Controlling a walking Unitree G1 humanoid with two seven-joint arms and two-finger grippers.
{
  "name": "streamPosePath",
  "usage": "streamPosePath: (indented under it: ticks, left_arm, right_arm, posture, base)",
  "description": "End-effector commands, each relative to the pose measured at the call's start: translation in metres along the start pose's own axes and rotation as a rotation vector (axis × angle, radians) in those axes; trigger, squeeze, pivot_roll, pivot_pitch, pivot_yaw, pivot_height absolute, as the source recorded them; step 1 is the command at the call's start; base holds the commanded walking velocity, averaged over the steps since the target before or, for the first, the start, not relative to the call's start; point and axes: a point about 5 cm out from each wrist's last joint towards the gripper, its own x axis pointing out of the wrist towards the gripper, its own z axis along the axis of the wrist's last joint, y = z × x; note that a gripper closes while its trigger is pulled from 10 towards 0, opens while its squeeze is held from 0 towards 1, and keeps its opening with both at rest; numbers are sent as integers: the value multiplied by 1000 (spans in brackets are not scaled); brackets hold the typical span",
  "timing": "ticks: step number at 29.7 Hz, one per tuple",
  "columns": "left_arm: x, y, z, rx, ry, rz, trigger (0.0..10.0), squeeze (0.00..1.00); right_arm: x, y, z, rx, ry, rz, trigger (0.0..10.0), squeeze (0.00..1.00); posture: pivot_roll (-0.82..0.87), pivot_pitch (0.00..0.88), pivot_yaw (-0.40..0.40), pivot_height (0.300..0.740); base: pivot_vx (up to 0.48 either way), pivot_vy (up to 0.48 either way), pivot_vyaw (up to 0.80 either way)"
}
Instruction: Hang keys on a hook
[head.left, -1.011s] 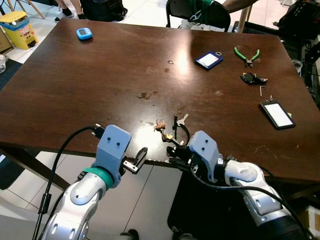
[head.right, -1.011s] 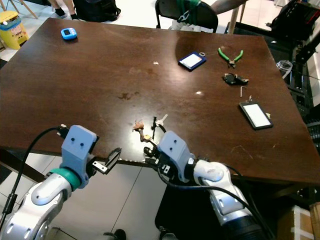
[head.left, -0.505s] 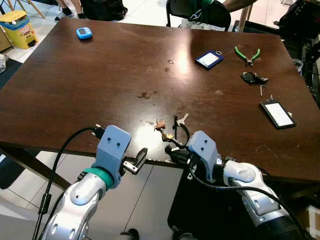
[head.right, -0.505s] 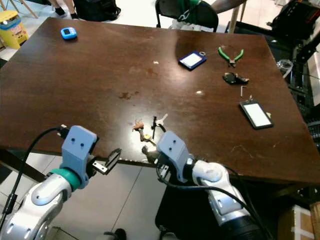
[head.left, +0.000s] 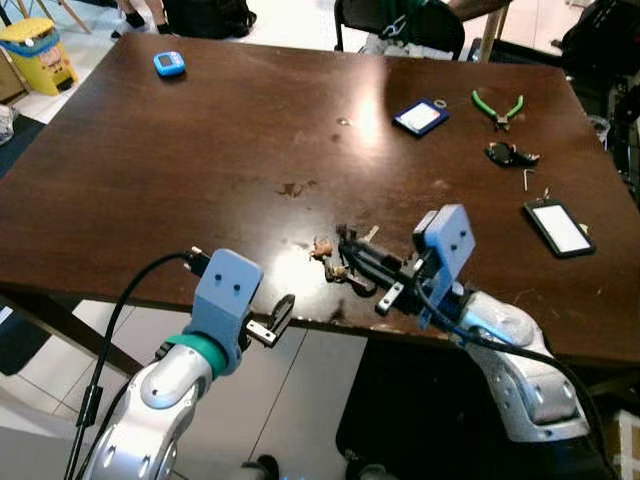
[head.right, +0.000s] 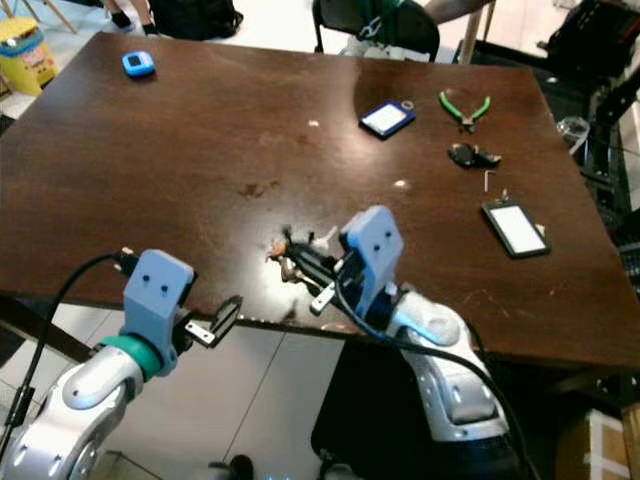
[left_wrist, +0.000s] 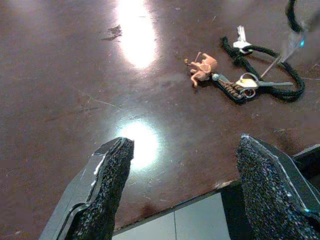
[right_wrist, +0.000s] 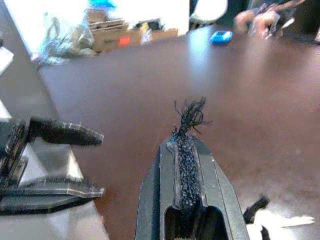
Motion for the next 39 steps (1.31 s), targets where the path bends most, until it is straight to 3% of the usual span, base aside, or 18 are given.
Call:
streamPosePath:
  ticks: [1,9,19,39]
  left_arm:
    - [1,0,0,6,-7,15,10000,0]
    - [4,9,4,15,-54,109,10000,0]
    - [6,14,2,-3,-56,190,10000,0]
    - [8,14,1,-18,-69,222,10000,0]
  right_arm:
    - [-5,3,3,-13,-20,-43,10000,0]
    - [-13,1,-2,-16,-21,-182,10000,0]
    - [-11,-4,-6,-16,-7,-233,10000,0]
    - [-3,-5,-10,-39,21,-288,10000,0]
  posture:
    - [-80,173,93,740]
    - [-90,143,83,740]
    - [-89,129,72,740]
    - [-92,111,67,740]
  base:
    - [0,0,0]
    - [0,0,0]
    - [0,0,0]
    - [-376,0,0]
